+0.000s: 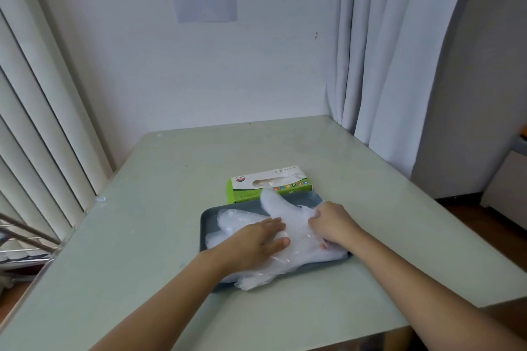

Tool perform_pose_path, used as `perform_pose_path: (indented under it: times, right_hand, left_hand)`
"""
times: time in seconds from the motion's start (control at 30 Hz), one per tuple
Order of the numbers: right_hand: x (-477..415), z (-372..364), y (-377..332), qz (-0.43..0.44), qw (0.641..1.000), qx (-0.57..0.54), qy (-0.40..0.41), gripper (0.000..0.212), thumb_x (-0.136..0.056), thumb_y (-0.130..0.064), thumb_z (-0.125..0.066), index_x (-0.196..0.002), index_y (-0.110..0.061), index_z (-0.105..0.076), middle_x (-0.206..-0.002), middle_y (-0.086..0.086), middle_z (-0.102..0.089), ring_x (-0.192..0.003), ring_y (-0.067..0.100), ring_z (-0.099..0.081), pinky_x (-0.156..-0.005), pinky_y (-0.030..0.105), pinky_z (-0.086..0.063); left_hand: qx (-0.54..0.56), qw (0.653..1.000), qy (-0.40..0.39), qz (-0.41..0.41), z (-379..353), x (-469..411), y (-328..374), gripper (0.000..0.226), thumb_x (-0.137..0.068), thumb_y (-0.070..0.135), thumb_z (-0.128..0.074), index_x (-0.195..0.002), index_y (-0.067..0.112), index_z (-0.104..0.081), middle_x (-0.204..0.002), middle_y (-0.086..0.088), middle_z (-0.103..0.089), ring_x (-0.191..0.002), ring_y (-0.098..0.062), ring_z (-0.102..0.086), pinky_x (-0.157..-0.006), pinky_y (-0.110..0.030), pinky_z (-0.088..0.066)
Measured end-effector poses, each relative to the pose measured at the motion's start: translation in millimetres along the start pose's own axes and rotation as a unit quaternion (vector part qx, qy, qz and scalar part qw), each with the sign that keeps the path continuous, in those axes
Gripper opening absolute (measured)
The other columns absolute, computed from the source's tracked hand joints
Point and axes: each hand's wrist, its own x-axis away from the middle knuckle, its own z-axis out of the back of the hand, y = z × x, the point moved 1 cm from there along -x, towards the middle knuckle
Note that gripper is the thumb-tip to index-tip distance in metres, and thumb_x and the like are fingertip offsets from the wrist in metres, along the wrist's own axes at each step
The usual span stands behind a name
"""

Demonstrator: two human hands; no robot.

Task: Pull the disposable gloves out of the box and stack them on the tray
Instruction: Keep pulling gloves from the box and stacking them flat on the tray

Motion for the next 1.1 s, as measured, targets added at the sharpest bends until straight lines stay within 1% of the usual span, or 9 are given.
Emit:
perform_pose_path:
  times: [0.1, 0.3, 0.4, 0.47, 0.63, 0.83, 0.93, 1.03, 1.1]
  right_hand:
    - [1, 1, -1, 0.002, 1.0, -0.005, -0.001, 0.014, -0.084, -0.011, -0.045, -0.07, -0.009, -0.048, -0.074, 0.011, -0.058, -0.065, 0.027, -0.053, -0.053, 0.027, -0.037]
    - [18, 18, -7, 0.005, 0.996, 0.06, 0.071, 0.023, -0.091, -0.034, -0.056, -0.085, -0.012, -0.05, -0.104, 0.011, -0.061, -0.088, 0.028, -0.055, -0.06, 0.028, -0.037]
    - [38, 21, -13, 0.106, 0.969, 0.081, 0.205, 0.027, -0.09, -0.03, -0.061, -0.108, -0.011, -0.052, -0.113, 0.005, -0.047, -0.106, 0.026, -0.048, -0.079, 0.03, -0.039]
    - [48, 14, -21, 0.19, 0.954, 0.043, 0.226, 0.02, -0.088, -0.029, -0.064, -0.101, -0.013, -0.061, -0.106, 0.001, -0.045, -0.106, 0.023, -0.044, -0.083, 0.023, -0.035]
    - [53, -5, -22, 0.149, 0.984, -0.041, -0.09, 0.038, -0.071, -0.05, -0.078, -0.096, -0.021, -0.072, -0.1, -0.01, -0.057, -0.098, 0.002, -0.049, -0.072, 0.006, -0.033]
    - [59, -10, -22, 0.191, 0.948, -0.168, -0.191, 0.008, -0.08, -0.024, -0.077, -0.077, -0.024, -0.069, -0.079, -0.004, -0.062, -0.065, -0.001, -0.05, -0.067, 0.011, -0.04]
    - [67, -10, -26, 0.222, 0.887, -0.284, -0.289, 0.009, -0.09, -0.017, -0.065, -0.096, -0.011, -0.067, -0.094, -0.002, -0.069, -0.088, 0.006, -0.062, -0.084, 0.023, -0.046]
    - [77, 6, -29, 0.202, 0.764, -0.441, -0.425, 0.025, -0.095, -0.021, -0.05, -0.111, -0.005, -0.06, -0.106, 0.013, -0.069, -0.094, 0.023, -0.068, -0.084, 0.028, -0.054]
    - [70, 17, -25, 0.169, 0.762, -0.503, -0.372, 0.023, -0.095, -0.019, -0.048, -0.104, -0.005, -0.064, -0.098, 0.016, -0.071, -0.082, 0.021, -0.07, -0.073, 0.025, -0.057]
  left_hand:
    - [0.064, 0.998, 0.006, 0.016, 3, 3, -3, 0.037, -0.104, 0.034, -0.037, -0.137, 0.023, -0.047, -0.131, 0.011, -0.052, -0.125, -0.005, -0.045, -0.089, -0.001, -0.026]
    - [0.048, 0.998, 0.026, 0.02, 17, 0, -12, 0.033, -0.103, 0.025, -0.038, -0.124, 0.024, -0.065, -0.123, 0.011, -0.064, -0.11, -0.007, -0.056, -0.097, -0.018, -0.037]
    - [0.054, 0.997, 0.047, 0.028, 13, -4, -21, 0.027, -0.099, 0.026, -0.049, -0.111, 0.019, -0.071, -0.104, 0.008, -0.068, -0.093, -0.005, -0.058, -0.087, -0.017, -0.04]
    - [0.034, 0.998, 0.054, 0.017, 14, -2, -21, 0.021, -0.096, 0.025, -0.056, -0.104, 0.015, -0.073, -0.096, 0.003, -0.066, -0.086, -0.006, -0.056, -0.082, -0.017, -0.039]
    - [0.069, 0.997, 0.038, 0.016, 12, -2, -21, 0.035, -0.093, 0.005, -0.053, -0.123, 0.018, -0.066, -0.083, 0.018, -0.058, -0.066, 0.016, -0.05, -0.067, -0.003, -0.035]
    - [0.068, 0.997, 0.033, 0.01, 10, 0, -23, 0.037, -0.091, 0.005, -0.052, -0.121, 0.023, -0.066, -0.1, 0.013, -0.066, -0.069, 0.015, -0.052, -0.069, -0.003, -0.035]
    - [0.074, 0.995, 0.061, -0.01, 10, 3, -22, 0.027, -0.092, 0.011, -0.055, -0.1, 0.032, -0.07, -0.084, 0.019, -0.067, -0.073, 0.005, -0.055, -0.071, -0.009, -0.038]
    - [0.07, 0.995, 0.075, -0.015, 11, 6, -18, 0.036, -0.093, 0.008, -0.055, -0.074, 0.038, -0.062, -0.065, 0.02, -0.056, -0.063, 0.004, -0.049, -0.066, -0.012, -0.036]
    - [0.093, 0.994, 0.063, 0.001, 11, 6, -21, 0.035, -0.094, 0.008, -0.054, -0.064, 0.028, -0.058, -0.06, 0.017, -0.049, -0.058, 0.0, -0.043, -0.065, -0.016, -0.034]
